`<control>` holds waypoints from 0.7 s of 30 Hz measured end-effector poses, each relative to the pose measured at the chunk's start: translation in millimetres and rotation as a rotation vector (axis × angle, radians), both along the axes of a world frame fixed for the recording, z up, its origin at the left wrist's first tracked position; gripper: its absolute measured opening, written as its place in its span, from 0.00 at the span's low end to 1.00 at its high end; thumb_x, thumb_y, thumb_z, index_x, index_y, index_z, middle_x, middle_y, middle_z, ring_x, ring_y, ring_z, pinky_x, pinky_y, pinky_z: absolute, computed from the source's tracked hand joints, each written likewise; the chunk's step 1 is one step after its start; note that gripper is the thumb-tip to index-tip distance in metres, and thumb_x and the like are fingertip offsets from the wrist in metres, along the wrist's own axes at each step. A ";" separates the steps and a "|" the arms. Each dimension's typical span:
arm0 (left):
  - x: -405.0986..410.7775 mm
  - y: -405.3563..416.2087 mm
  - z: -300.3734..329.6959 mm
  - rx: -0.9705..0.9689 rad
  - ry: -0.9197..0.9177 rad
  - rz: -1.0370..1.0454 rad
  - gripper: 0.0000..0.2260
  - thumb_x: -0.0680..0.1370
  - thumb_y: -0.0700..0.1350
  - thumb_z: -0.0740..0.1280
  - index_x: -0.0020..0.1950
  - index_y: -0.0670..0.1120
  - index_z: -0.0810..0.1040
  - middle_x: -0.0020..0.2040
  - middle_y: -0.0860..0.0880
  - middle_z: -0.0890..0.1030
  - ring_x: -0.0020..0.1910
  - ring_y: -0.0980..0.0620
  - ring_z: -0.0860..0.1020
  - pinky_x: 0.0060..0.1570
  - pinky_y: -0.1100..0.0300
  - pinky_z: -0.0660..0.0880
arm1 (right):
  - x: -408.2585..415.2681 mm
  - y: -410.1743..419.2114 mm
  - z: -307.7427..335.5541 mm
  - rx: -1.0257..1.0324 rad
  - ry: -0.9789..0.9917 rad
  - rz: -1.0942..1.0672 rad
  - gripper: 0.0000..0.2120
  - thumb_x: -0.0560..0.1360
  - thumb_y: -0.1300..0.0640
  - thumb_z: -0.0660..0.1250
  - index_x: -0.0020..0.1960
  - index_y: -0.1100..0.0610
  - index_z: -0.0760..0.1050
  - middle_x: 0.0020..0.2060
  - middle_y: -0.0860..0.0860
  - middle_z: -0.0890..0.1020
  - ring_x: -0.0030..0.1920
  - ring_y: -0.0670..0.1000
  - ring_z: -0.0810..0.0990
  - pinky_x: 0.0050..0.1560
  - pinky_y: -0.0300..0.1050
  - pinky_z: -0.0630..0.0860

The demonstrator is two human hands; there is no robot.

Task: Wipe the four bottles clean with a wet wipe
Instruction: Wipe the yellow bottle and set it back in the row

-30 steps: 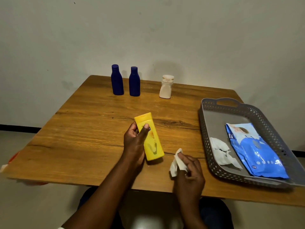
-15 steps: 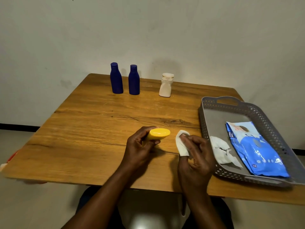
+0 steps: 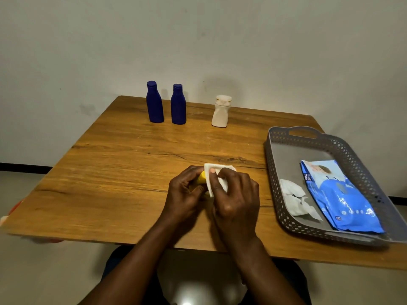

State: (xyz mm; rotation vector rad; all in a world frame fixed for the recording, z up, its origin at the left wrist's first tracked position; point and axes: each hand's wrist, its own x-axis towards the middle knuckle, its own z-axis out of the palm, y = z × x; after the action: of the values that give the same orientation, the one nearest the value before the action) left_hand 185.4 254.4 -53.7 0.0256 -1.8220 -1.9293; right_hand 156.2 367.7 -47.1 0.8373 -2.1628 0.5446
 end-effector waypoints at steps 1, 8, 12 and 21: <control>-1.0 -1.8 -1.4 -0.006 -0.004 -0.003 0.15 0.73 0.27 0.66 0.57 0.37 0.79 0.52 0.41 0.79 0.52 0.48 0.79 0.47 0.57 0.79 | -2.3 2.1 -0.2 -0.014 -0.016 -0.025 0.15 0.73 0.63 0.63 0.58 0.62 0.80 0.50 0.61 0.82 0.53 0.57 0.73 0.45 0.50 0.71; -7.2 -9.8 -4.3 -0.277 0.070 0.013 0.18 0.71 0.31 0.69 0.55 0.50 0.80 0.52 0.48 0.80 0.54 0.58 0.78 0.51 0.67 0.74 | -8.4 15.8 -5.1 -0.316 -0.286 -0.011 0.21 0.66 0.77 0.65 0.57 0.63 0.80 0.48 0.60 0.79 0.50 0.57 0.77 0.46 0.38 0.73; -7.7 -10.5 -4.0 -0.346 0.100 0.015 0.18 0.71 0.35 0.67 0.59 0.49 0.79 0.53 0.48 0.80 0.54 0.57 0.78 0.50 0.68 0.74 | -2.7 21.4 13.6 -0.468 -0.246 0.071 0.17 0.69 0.72 0.61 0.54 0.65 0.80 0.47 0.61 0.78 0.51 0.56 0.76 0.51 0.31 0.71; -10.4 -11.3 -9.8 -0.651 0.140 0.064 0.23 0.69 0.28 0.70 0.58 0.50 0.79 0.52 0.53 0.81 0.51 0.55 0.80 0.48 0.57 0.78 | 0.1 16.6 15.9 0.127 -0.030 0.095 0.15 0.73 0.63 0.56 0.48 0.59 0.82 0.47 0.59 0.81 0.50 0.56 0.73 0.46 0.49 0.66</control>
State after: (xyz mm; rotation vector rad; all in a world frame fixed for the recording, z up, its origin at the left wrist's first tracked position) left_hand 175.0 243.2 -63.5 -0.2554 -2.2250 -1.1859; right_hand 156.3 384.2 -31.1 1.0109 -2.2124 0.4733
